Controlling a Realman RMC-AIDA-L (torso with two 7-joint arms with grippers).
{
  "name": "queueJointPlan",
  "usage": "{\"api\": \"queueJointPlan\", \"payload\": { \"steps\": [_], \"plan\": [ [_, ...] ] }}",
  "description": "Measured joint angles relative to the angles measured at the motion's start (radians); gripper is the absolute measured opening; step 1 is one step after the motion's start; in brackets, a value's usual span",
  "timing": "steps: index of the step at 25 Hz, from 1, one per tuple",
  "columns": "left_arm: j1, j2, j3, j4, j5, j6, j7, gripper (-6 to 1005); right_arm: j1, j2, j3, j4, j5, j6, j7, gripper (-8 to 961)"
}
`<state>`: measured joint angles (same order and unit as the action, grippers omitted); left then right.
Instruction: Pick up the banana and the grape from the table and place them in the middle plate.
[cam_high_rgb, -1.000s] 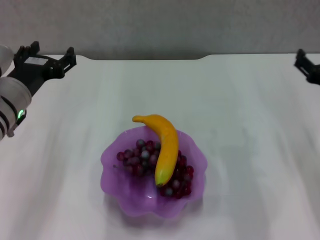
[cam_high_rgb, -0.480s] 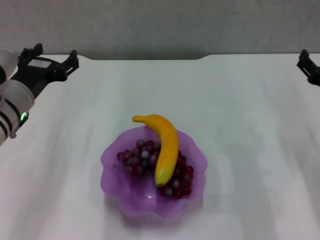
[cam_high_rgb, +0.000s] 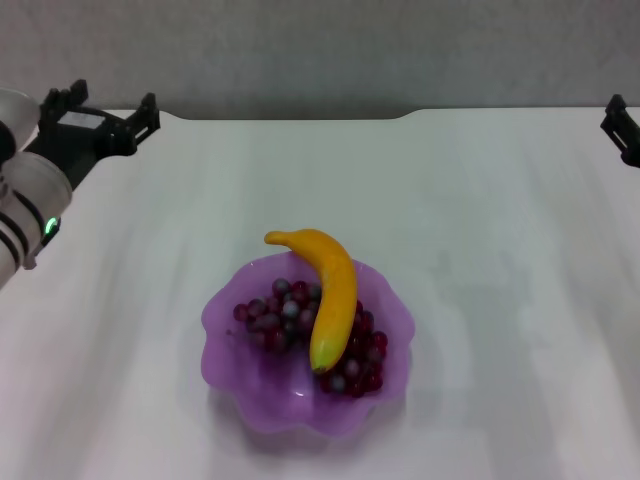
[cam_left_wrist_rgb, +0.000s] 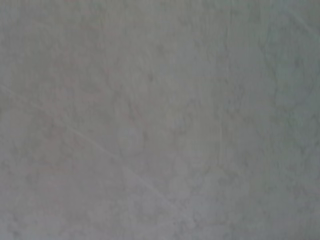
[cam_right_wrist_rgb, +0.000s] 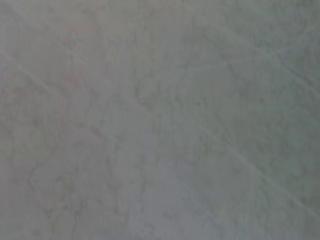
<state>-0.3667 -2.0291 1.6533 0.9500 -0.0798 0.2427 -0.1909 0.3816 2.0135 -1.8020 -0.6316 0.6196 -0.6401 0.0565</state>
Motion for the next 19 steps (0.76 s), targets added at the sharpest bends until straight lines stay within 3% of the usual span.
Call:
{"api": "queueJointPlan", "payload": {
  "steps": [8, 16, 19],
  "plan": [
    [-0.041, -0.002, 0.000, -0.052, -0.002, 0.005, -0.007, 879, 0.077, -0.002, -0.008, 0.122, -0.011, -0.030, 0.071, 890],
    [-0.063, -0.002, -0.001, -0.071, -0.006, 0.006, -0.010, 879, 0.101, 0.005, -0.092, 0.285, -0.013, -0.384, 0.047, 891],
    [-0.062, -0.002, -0.001, -0.071, -0.006, 0.004, -0.010, 879, 0.100, 0.004, -0.115, 0.290, -0.016, -0.412, 0.040, 891]
  ]
}}
